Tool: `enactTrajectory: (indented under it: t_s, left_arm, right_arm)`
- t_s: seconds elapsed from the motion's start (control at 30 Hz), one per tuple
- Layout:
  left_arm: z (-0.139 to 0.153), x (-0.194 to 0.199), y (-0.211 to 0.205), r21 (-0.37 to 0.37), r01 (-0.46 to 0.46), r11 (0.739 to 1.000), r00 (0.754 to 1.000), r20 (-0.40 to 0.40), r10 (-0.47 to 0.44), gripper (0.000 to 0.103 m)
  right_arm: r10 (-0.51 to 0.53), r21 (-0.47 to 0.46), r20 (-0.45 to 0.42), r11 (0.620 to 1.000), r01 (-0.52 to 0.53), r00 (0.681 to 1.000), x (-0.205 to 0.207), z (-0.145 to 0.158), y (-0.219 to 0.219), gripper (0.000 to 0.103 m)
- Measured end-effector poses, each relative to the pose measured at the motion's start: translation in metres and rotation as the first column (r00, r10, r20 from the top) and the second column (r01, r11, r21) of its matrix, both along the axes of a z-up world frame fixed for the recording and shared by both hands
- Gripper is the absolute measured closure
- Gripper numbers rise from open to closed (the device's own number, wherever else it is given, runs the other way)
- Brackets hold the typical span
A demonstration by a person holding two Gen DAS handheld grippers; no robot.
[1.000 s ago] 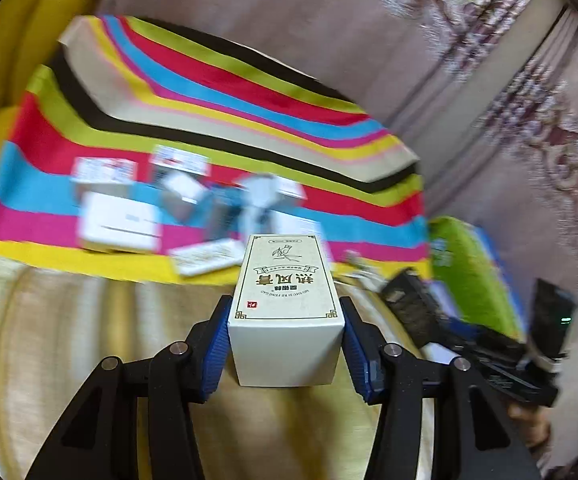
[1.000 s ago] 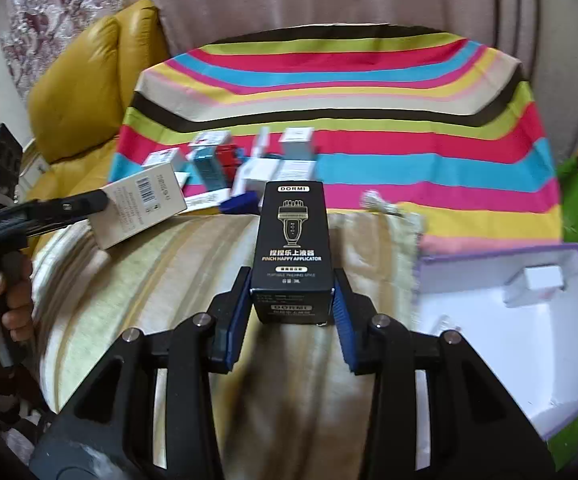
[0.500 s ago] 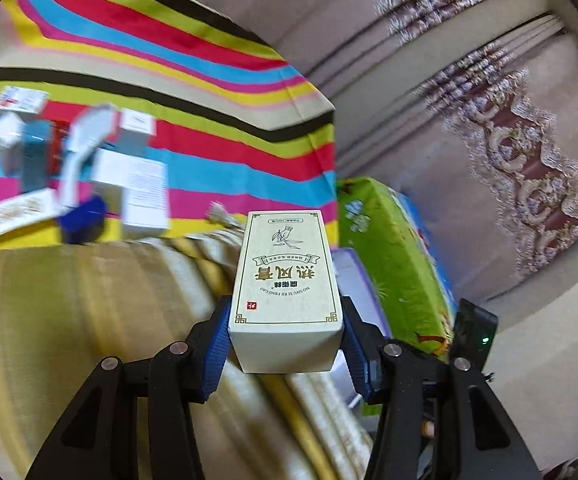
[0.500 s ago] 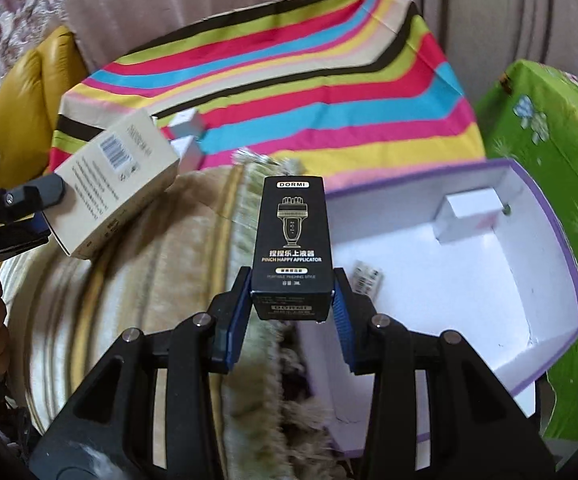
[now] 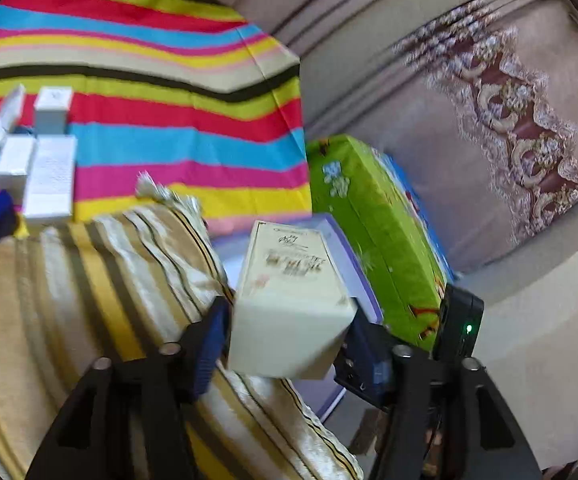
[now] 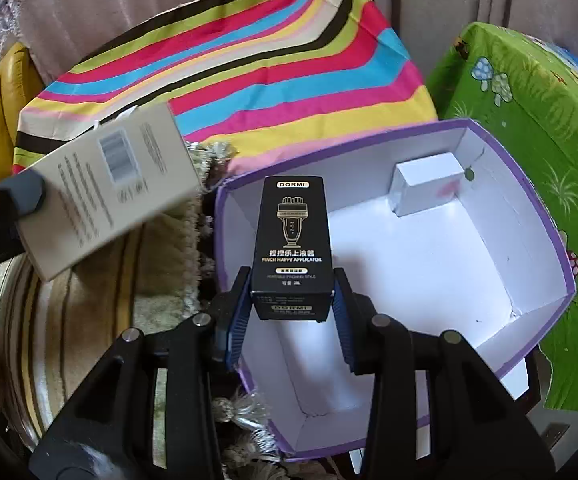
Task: Organize rigid objects
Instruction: 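Carry the black box into the purple-rimmed box and release it while the left drops the cream box there, then move both open grippers back over the remaining boxes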
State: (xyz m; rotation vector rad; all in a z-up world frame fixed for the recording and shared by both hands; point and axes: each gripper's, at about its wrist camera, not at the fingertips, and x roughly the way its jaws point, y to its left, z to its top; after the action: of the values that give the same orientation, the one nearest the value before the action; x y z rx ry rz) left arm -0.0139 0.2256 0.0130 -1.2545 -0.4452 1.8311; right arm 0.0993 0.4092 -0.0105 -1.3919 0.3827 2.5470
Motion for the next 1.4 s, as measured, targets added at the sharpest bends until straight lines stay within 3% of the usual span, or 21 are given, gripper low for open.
enactTrajectory:
  t_s: [0.13, 0.3, 0.73, 0.83, 0.9, 1.0, 1.2, 1.4]
  left_arm:
    - [0.004, 0.007, 0.000, 0.019, 0.024, 1.000, 0.999, -0.022, -0.023, 0.029]
    - [0.010, 0.010, -0.020, 0.024, 0.001, 1.000, 0.999, -0.043, 0.000, 0.029]
    - [0.016, 0.005, -0.105, 0.022, -0.179, 0.984, 0.980, -0.078, 0.181, 0.028]
    - [0.015, 0.000, -0.127, 0.016, -0.238, 0.971, 0.968, -0.076, 0.238, 0.028]
    - [0.015, -0.002, -0.140, 0.007, -0.274, 0.962, 0.958, -0.085, 0.274, 0.027]
    - [0.014, -0.004, -0.165, -0.013, -0.337, 0.941, 0.937, -0.103, 0.334, 0.021]
    - [0.005, -0.012, -0.210, -0.054, -0.441, 0.896, 0.896, -0.088, 0.436, 0.021]
    - [0.001, -0.018, -0.229, -0.068, -0.468, 0.881, 0.883, -0.080, 0.462, 0.021]
  right_arm:
    - [-0.010, 0.003, 0.009, 1.000, 0.010, 1.000, 0.000, -0.005, 0.002, 0.060]
    - [-0.021, -0.002, 0.024, 1.000, 0.021, 0.999, 0.000, -0.012, 0.006, 0.060]
    - [-0.104, 0.020, 0.082, 0.994, 0.103, 0.991, 0.001, -0.036, 0.032, 0.060]
    - [-0.135, 0.024, 0.092, 0.991, 0.133, 0.987, 0.002, -0.038, 0.039, 0.045]
    - [-0.141, 0.024, 0.083, 0.990, 0.139, 0.987, 0.002, -0.037, 0.040, 0.027]
    - [-0.136, 0.044, 0.084, 0.990, 0.132, 0.987, 0.000, -0.035, 0.037, 0.024]
    - [-0.127, 0.064, 0.069, 0.990, 0.122, 0.990, -0.007, -0.025, 0.029, 0.023]
    - [-0.073, 0.079, 0.022, 0.994, 0.072, 0.997, -0.026, -0.002, 0.009, 0.023]
